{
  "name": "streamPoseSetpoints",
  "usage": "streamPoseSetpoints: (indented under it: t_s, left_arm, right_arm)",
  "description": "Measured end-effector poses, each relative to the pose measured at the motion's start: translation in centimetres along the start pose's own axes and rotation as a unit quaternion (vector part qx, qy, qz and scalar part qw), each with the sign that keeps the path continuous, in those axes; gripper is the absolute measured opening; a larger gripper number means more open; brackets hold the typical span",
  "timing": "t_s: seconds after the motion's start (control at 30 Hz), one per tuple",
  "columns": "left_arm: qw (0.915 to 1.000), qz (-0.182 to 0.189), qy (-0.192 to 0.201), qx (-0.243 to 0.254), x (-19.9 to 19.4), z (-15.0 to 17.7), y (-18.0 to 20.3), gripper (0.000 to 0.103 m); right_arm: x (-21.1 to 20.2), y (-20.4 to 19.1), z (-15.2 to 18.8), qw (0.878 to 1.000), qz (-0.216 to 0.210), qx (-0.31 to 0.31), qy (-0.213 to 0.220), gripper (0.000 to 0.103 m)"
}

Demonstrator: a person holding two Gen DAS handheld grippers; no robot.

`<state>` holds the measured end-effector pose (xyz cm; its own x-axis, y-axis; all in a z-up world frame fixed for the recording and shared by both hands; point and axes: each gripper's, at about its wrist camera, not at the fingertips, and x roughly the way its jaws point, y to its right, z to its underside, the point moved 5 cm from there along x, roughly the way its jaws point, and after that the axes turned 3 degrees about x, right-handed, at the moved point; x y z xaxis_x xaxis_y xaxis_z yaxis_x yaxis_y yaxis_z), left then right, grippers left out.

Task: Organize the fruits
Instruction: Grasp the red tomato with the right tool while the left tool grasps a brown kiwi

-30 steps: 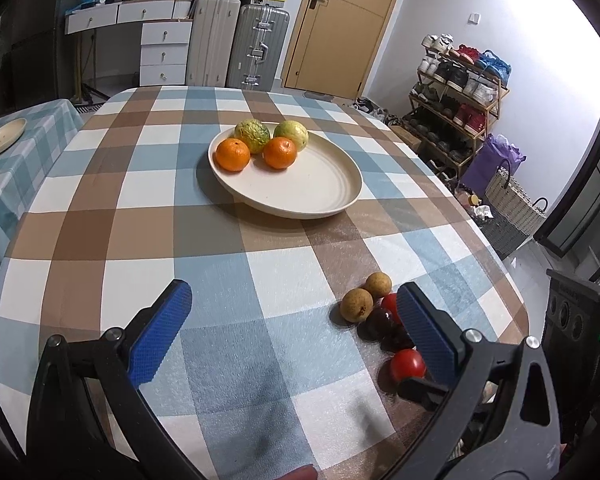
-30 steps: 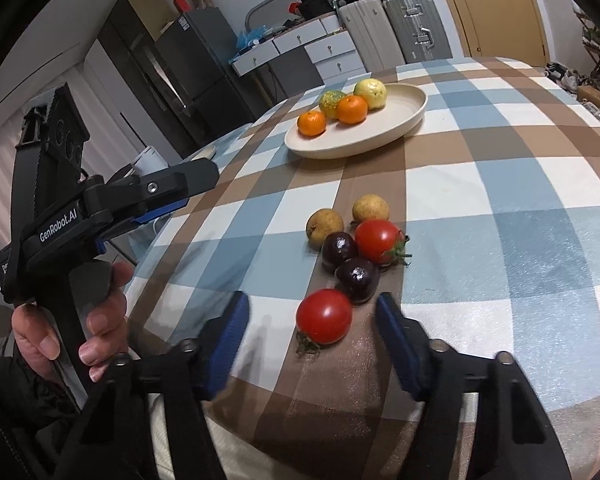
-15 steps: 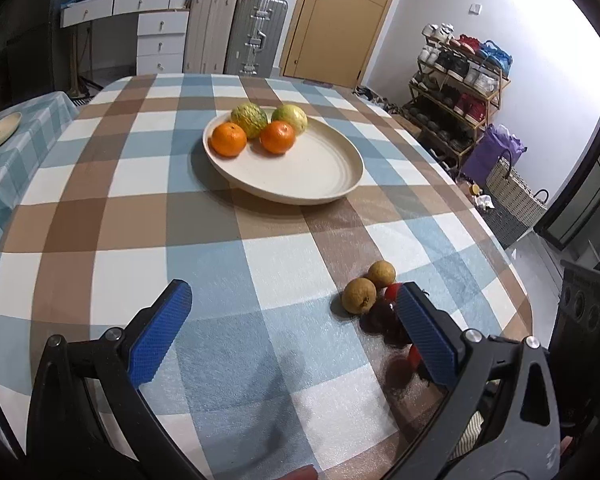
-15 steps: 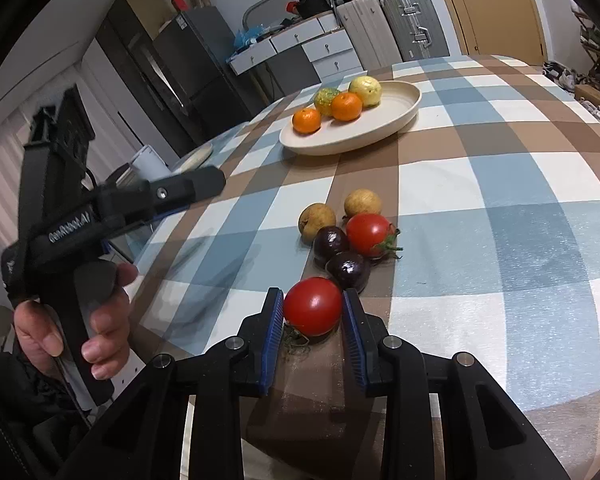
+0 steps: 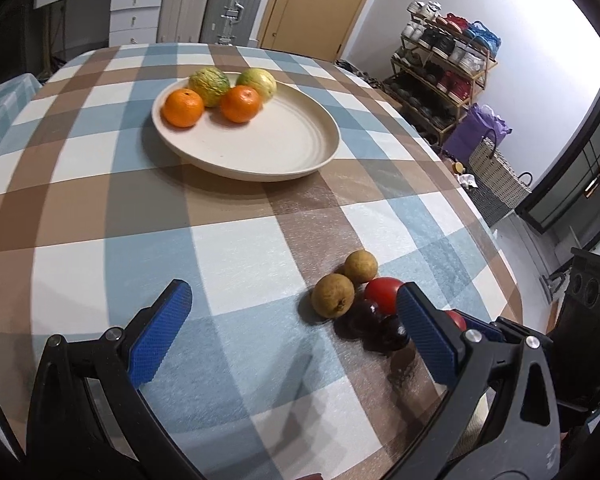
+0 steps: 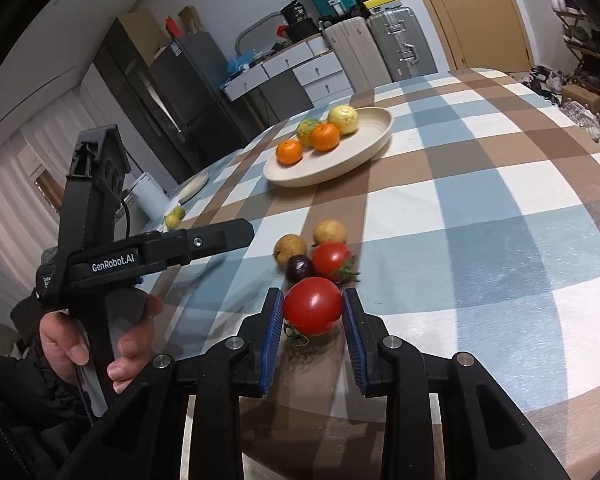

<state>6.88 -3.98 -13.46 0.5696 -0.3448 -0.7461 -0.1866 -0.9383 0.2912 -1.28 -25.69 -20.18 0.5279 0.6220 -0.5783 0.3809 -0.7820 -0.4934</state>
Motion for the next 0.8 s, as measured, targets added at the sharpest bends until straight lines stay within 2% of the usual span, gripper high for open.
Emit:
streamPoseSetpoints:
  t_s: [0.1, 0.2, 0.3, 0.37, 0.5, 0.63, 0.7, 0.8]
  left_arm:
    - [1.0, 0.005, -0.008, 0.001, 0.9, -0.2, 0.1, 0.1]
    - [0.9997, 0.018, -0.014, -0.003, 1.5, -0.3, 0.1, 0.093]
    - [0.9993, 0.031, -0.02, -0.003, 2.0, -0.4, 0.3, 0.081]
    - [0.999, 0.038, -0.025, 0.001, 2.3, -0.4, 0.5, 0.068]
    - [0.9978, 0.058, -0.033, 0.006, 2.7, -0.3, 0.9, 0.053]
    - [0.9961, 0.076, -0.044, 0.007, 3.1, 0.1, 1.0, 0.03]
    - [0.9955, 0.083, -0.043, 0.009, 3.0, 0.1, 1.2, 0.023]
    - [0.9953, 0.085, -0.044, 0.012, 3.0, 0.1, 1.2, 0.023]
  right_arm:
    - [-0.1, 0.6, -0.1, 1.0, -0.003, 0.007, 0.003, 0.031]
    - [-0.3, 0.9, -0.1, 1.0, -0.007, 0.01, 0.005, 0.031]
    - [-0.5, 0.8, -0.1, 1.0, -0.013, 0.008, 0.007, 0.031]
    - [-0.5, 0.8, -0.1, 1.0, -0.014, 0.008, 0.008, 0.031]
    - [-0.4, 1.0, -0.1, 1.0, -0.015, 0.011, 0.007, 0.031]
    - [-0.4, 1.1, 0.0, 1.0, -0.015, 0.015, 0.005, 0.031]
    - [-0.4, 1.1, -0.1, 1.0, -0.015, 0.016, 0.004, 0.031]
    - [-0.3, 1.2, 0.0, 1.0, -0.014, 0.016, 0.004, 0.031]
